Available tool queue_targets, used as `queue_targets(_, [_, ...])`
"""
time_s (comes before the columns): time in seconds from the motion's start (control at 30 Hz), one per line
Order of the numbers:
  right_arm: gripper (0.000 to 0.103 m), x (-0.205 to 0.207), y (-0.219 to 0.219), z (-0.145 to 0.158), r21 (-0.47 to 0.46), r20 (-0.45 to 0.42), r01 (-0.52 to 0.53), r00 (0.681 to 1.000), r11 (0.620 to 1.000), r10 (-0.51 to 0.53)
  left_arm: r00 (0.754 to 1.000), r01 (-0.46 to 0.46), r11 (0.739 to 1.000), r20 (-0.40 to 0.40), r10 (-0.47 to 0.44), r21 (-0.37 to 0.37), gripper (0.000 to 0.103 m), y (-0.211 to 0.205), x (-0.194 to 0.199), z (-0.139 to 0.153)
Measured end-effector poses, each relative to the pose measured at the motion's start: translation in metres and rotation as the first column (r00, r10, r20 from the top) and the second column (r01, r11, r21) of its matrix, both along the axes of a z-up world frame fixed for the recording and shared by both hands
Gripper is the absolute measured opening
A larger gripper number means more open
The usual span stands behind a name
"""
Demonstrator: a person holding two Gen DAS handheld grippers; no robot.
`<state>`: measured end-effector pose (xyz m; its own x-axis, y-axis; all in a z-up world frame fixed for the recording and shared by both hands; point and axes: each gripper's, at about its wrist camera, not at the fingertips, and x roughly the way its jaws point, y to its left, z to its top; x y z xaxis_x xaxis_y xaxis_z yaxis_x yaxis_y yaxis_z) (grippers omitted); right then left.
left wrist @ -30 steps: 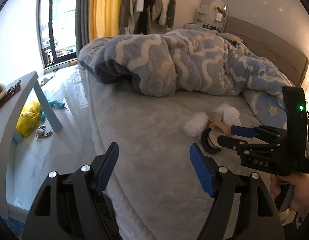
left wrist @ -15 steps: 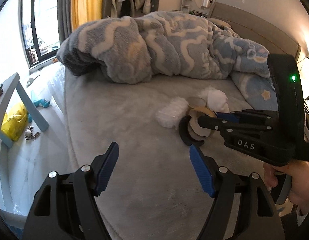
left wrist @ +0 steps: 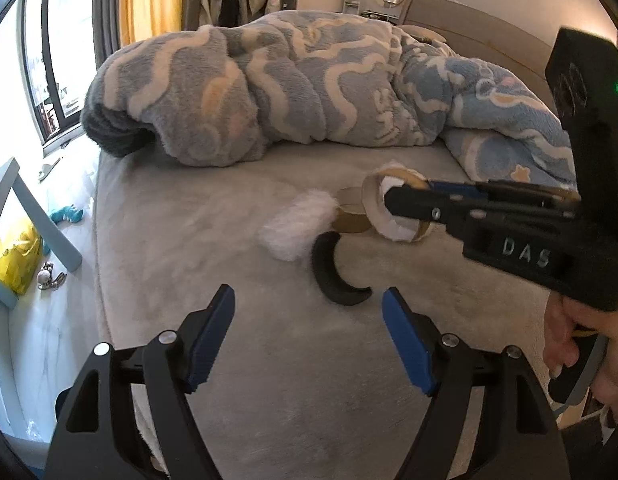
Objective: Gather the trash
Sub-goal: 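Grasp the brown tape roll with the right tool while the left tool approaches the black curved piece, then grasp the black curved piece with the left tool while the right tool holds the tape roll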
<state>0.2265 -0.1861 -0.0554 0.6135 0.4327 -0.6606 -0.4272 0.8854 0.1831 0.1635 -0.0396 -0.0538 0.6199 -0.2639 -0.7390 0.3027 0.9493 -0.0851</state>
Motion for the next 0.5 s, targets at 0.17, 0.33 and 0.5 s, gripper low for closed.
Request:
queue_targets(0.17, [0.018,0.001,-0.017,0.002,0.014,0.008,0.023,1.000,1.000,-0.023,0.999,-0.004,0.998,0.052,0.000,0.069,0.079,-0.019,-0.002,-0.001])
queue_targets(0.33, [0.018,0.000,-0.030,0.006,0.019,0.020,0.036,0.999,0.999,-0.036,0.997,-0.046,0.994,0.070,0.040,0.095,0.078,-0.034,0.001,-0.007])
queue_targets(0.5, [0.018,0.000,-0.040,0.005,0.028,0.015,0.040,0.999,0.999,-0.041,0.992,-0.100,0.987,0.090,0.089,0.126,0.076,-0.045,0.007,-0.014])
